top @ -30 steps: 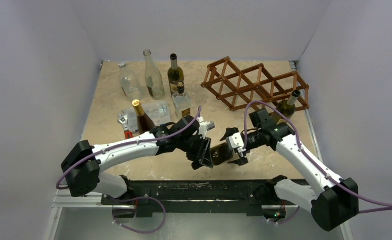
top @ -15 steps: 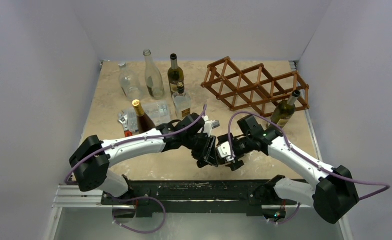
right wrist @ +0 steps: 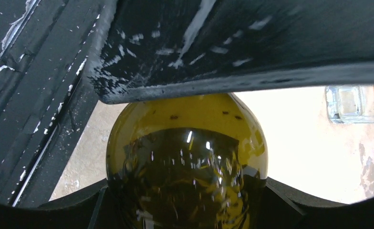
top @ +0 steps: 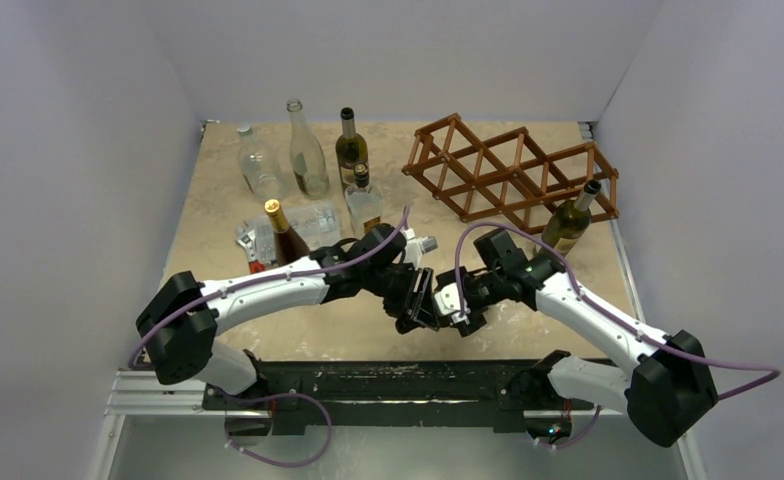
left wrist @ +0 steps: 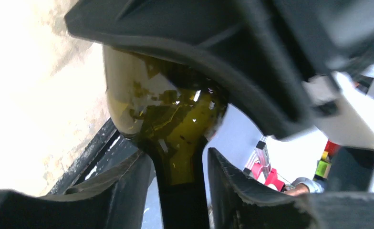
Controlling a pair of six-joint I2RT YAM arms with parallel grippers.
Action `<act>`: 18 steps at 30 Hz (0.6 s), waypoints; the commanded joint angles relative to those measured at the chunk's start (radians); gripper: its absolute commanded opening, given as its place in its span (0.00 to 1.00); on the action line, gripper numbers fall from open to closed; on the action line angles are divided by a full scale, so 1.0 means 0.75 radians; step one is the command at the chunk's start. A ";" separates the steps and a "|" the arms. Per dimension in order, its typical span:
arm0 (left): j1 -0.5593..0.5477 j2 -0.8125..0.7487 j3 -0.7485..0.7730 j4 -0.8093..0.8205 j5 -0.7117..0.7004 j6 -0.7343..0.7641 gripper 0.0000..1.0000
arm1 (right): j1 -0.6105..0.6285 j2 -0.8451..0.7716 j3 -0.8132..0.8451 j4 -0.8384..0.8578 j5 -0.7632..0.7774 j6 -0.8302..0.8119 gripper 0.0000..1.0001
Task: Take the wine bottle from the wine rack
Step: Adjust the wine bottle.
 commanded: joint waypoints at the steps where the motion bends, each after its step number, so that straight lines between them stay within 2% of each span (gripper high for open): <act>1: 0.018 -0.136 -0.013 0.254 0.042 -0.012 0.52 | 0.005 -0.005 0.068 -0.037 -0.078 -0.040 0.10; 5: 0.021 -0.201 -0.069 0.273 0.006 -0.015 0.66 | -0.007 -0.008 0.081 -0.053 -0.111 -0.042 0.06; 12: 0.022 -0.341 -0.135 0.245 -0.080 0.028 0.74 | -0.045 -0.008 0.102 -0.094 -0.187 -0.045 0.03; 18: 0.023 -0.639 -0.247 0.232 -0.296 0.141 0.77 | -0.088 -0.018 0.119 -0.146 -0.275 -0.067 0.02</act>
